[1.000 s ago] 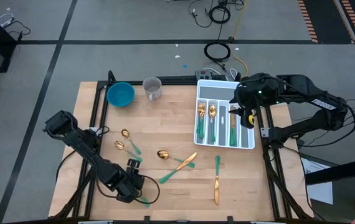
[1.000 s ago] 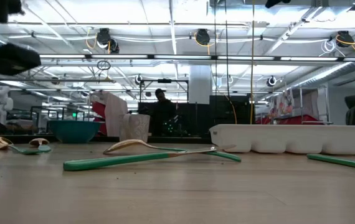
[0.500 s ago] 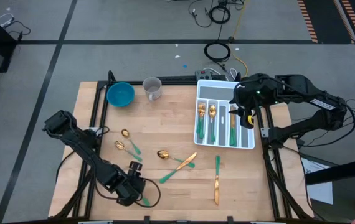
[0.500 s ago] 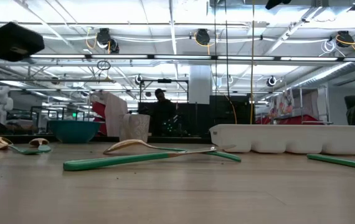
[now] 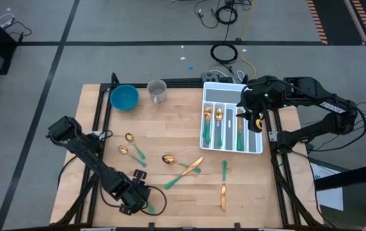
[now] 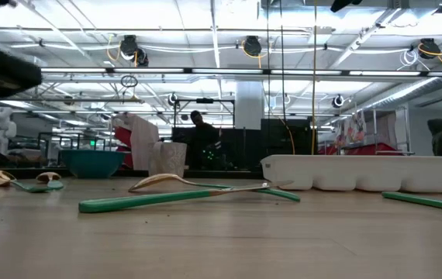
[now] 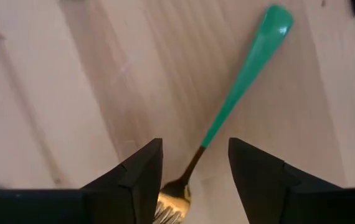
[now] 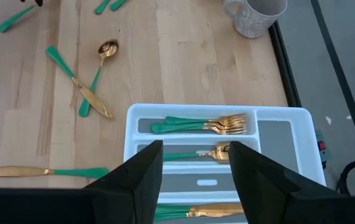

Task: Sort silverware
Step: Put the green fork into the white silverware organizer

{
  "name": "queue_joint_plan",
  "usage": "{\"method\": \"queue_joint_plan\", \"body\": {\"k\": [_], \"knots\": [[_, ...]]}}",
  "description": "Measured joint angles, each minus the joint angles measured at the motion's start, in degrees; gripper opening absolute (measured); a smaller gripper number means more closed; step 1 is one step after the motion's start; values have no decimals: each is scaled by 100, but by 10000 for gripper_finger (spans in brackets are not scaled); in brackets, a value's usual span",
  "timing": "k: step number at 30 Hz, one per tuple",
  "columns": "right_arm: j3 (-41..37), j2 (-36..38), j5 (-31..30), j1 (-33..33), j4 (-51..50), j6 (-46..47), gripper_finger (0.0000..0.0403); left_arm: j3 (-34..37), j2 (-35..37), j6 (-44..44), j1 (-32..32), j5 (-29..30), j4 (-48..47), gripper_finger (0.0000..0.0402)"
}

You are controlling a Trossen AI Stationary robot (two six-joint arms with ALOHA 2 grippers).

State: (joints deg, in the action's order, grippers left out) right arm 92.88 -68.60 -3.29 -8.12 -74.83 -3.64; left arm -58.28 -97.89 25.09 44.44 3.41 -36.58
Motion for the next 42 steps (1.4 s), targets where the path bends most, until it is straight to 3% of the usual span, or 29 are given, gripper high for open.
{"method": "queue_joint_plan", "body": {"k": [9, 13, 19, 26, 33, 38, 42], "knots": [[0, 0, 2, 0, -1, 13, 178, -22, -481, -167, 22, -52, -79, 182], [0, 0, 7, -2, 0, 87, 178, -26, -500, -161, -16, -97, -187, 138], [0, 0, 9, -2, -2, 115, 178, -11, -502, -160, -55, 19, -248, 21], [0, 0, 12, -2, -96, 147, 178, -219, -503, -33, -120, 456, -585, 12], [0, 114, 648, -2, 125, -269, 178, -668, 239, 425, -130, 2693, -1145, 10], [0, 345, 925, -2, 233, -286, 178, -761, 1177, 328, 81, 5260, -640, 9], [-118, 661, 937, -2, 523, -198, 178, -764, 1731, -603, 466, 7213, 221, 9]]}}
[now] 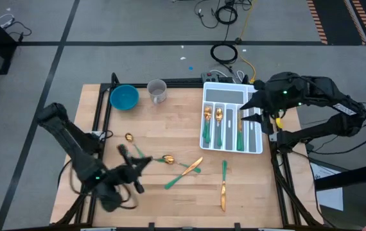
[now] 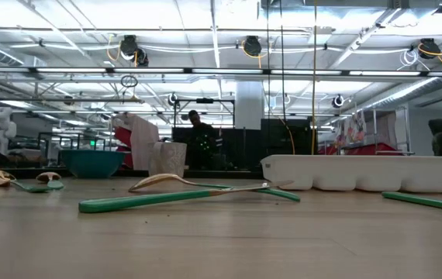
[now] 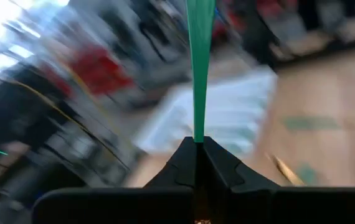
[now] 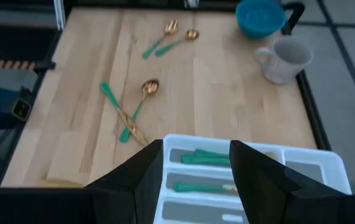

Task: Sort silverware
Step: Put the green fork into the white silverware organizer

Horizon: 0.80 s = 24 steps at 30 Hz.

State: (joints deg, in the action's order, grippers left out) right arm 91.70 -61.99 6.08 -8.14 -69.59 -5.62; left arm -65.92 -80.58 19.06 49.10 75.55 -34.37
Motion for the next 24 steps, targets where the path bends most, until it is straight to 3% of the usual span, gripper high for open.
{"method": "queue_joint_plan", "body": {"k": [4, 10, 13, 15, 17, 19, 24], "knots": [[-800, 565, 175, 0, 797, 28, 178, -3, 127, -1190, 304, 1133, 845, 15], [-2931, 1588, 1093, 0, 3461, 545, 178, -1, 33, -1628, 288, 1128, 1304, 17], [-3977, 1886, 1394, 0, 4749, 849, 178, -1, 22, -2647, 137, 849, 2282, 18], [-4547, 1982, 1432, 0, 5347, 1023, 178, -1, 29, -3647, -59, 32, 3399, 18], [-5013, 1995, 1432, 0, 5755, 1170, 178, -1, 91, -4213, -247, -1452, 4307, 18], [-5381, 1987, 1495, 0, 6049, 1307, 178, -39, 187, -4421, -449, -2856, 4517, 19], [-6165, 1975, 2019, 109, 7921, 1908, 178, -55, 534, -5218, -812, -4381, 4762, 19]]}}
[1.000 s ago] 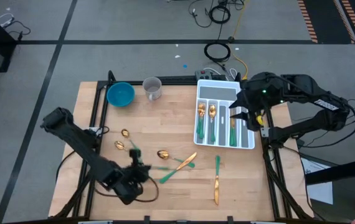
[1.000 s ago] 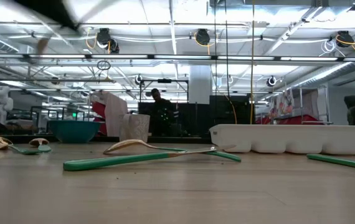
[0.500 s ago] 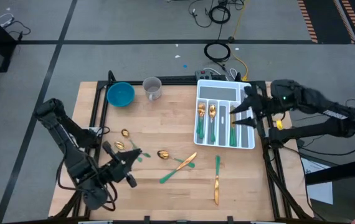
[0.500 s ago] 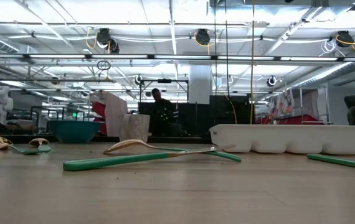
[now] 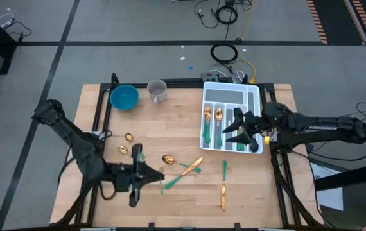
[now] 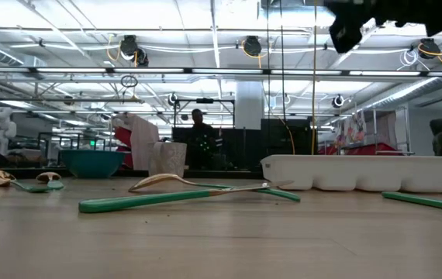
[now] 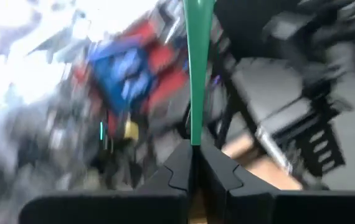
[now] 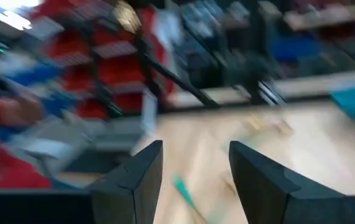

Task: Sort silverware
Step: Put the green fork into the white silverware organizer

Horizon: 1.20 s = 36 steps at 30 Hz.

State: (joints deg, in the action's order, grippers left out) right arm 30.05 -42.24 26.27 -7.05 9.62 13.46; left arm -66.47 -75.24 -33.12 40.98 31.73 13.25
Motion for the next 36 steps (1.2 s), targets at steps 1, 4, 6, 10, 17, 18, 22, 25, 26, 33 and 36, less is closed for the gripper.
{"method": "queue_joint_plan", "body": {"k": [1, 4, 6, 10, 17, 18, 22, 25, 26, 33, 36], "knots": [[-180, 0, 154, 66, 630, 130, 178, 17, 26, -385, -53, -459, 138, 20], [-779, -21, 215, 348, 2757, 378, 178, 32, -63, -1684, -163, -1737, 367, 20], [-1187, -73, 5, 527, 4060, 464, 178, 47, -186, -2487, -297, -2275, 475, 20], [-1708, -269, -763, 840, 5616, 519, 178, 47, -475, -3462, -584, -2701, 747, 20], [-1472, -1144, -1285, 1200, 5665, 124, 178, 47, -915, -3645, -1237, -3429, 1131, 19], [-1353, -1308, -1271, 1256, 5658, 64, 178, 47, -959, -3643, -1318, -3569, 1204, 17], [-692, -1978, -1020, 1425, 5425, -203, 178, 47, -1019, -3623, -1650, -4595, 1454, 14], [-151, -2353, -435, 1510, 5160, -215, 178, 47, -1019, -3471, -1844, -5207, 1561, 13], [7, -2477, -309, 1563, 5118, -217, 178, 47, -1019, -3415, -1897, -5390, 1577, 13], [667, -3045, -178, 1775, 4716, -410, 178, 47, -1016, -3319, -2213, -6370, 1597, 12], [726, -3223, -187, 1771, 4795, -367, 178, 47, -1016, -3322, -2277, -6609, 1553, 11]]}}
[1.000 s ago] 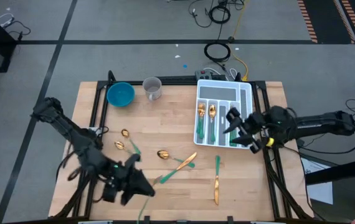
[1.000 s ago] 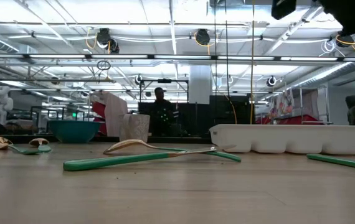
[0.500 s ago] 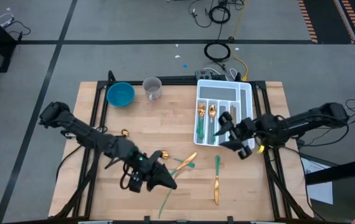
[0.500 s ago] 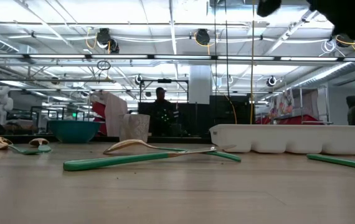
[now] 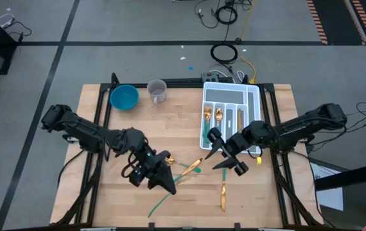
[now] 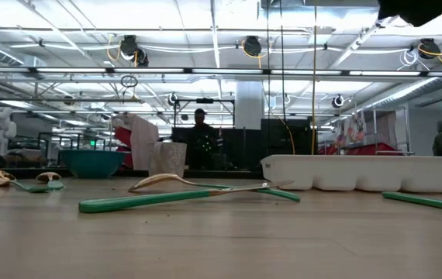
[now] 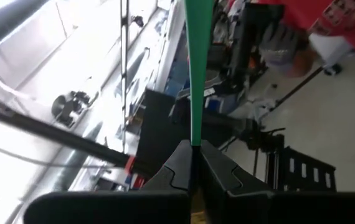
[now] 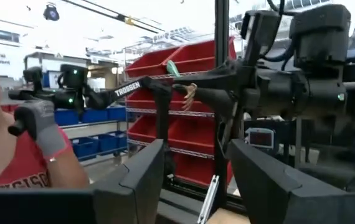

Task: Sort silverware
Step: Put the green fork into the white silverware organizer

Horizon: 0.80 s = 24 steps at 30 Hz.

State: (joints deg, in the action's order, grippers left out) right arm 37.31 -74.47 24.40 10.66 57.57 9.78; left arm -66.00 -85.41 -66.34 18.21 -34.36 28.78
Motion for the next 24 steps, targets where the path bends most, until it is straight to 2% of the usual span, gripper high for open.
{"method": "queue_joint_plan", "body": {"k": [5, 9, 12, 19, 24], "knots": [[296, -310, 66, 0, 147, 131, 178, 0, 0, -15, -139, -562, -119, 11], [598, -644, 509, 21, 142, 154, 178, 0, 0, 4, -243, -989, -203, 11], [842, -916, 744, 86, 142, 153, 178, -1, 0, 18, -278, -1059, -299, 11], [969, -1175, 672, 117, -19, -133, 178, -2, 4, 160, -292, -1063, -595, 11], [967, -1135, 551, 136, -773, -494, 178, -2, 4, 608, -410, -1175, -597, 11]]}}
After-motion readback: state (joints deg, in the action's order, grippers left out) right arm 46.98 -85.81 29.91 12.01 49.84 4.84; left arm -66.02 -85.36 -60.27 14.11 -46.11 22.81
